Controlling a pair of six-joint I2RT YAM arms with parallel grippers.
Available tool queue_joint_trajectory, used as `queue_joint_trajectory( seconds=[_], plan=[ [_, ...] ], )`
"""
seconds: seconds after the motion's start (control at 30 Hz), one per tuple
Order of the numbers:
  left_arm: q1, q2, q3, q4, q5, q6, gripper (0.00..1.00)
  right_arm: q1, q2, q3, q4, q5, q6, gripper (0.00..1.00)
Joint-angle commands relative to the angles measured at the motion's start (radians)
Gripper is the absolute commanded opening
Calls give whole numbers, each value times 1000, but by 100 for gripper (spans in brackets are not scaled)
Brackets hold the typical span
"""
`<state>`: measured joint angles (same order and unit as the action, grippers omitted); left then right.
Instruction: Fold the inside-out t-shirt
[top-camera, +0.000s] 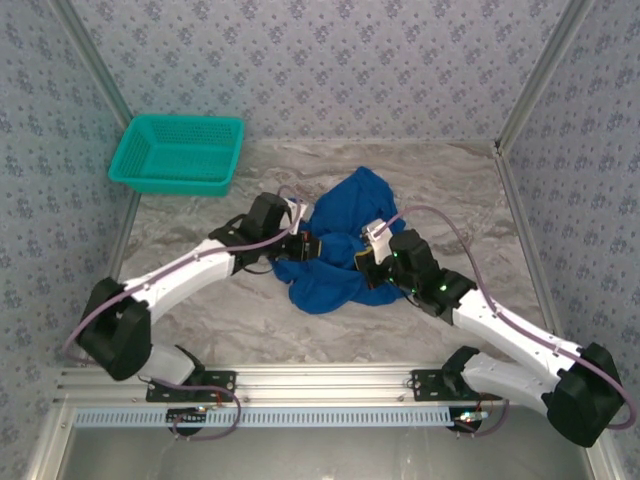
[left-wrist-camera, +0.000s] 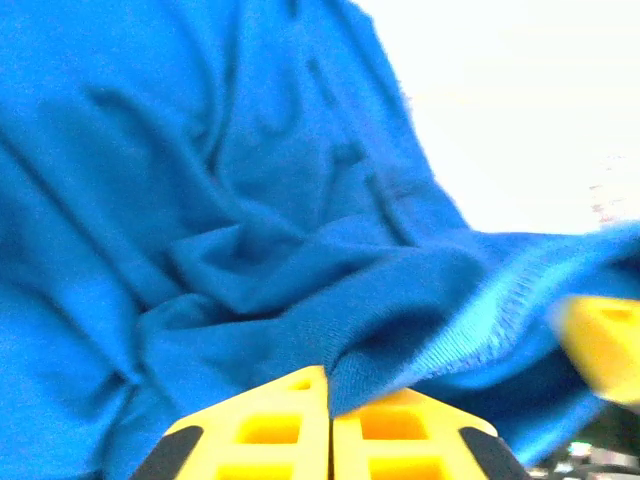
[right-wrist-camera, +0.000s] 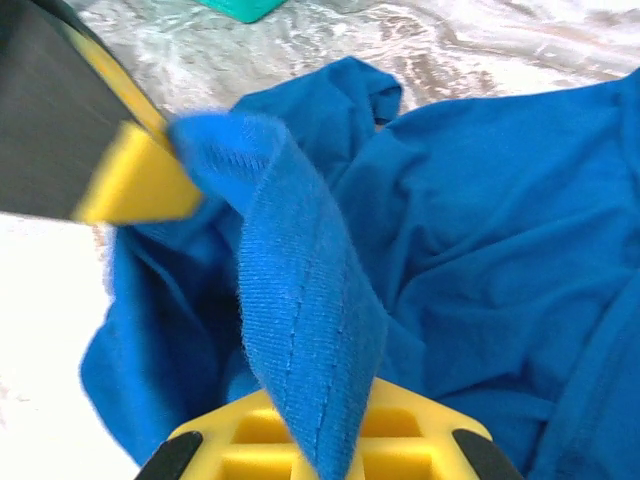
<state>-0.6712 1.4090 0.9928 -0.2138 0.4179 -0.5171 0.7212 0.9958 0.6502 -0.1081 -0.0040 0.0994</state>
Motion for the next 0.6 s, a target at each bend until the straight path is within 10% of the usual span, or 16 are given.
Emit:
queue_joint_trajectory(
  seconds=[0.0, 0.27, 0.43, 0.57],
  plan=[
    [30, -68, -50, 153, 169, -85, 4, 43, 8, -7, -11, 174, -32, 6],
    [100, -165, -212, 450, 405, -172, 0, 44, 27, 0, -18, 219, 8, 10],
    [73, -253, -311, 524, 407, -45, 0, -162, 22, -1, 33, -226, 159, 25],
    [14, -258, -285, 406, 334, 65, 0, -222, 30, 46, 17, -329, 219, 33]
  ],
)
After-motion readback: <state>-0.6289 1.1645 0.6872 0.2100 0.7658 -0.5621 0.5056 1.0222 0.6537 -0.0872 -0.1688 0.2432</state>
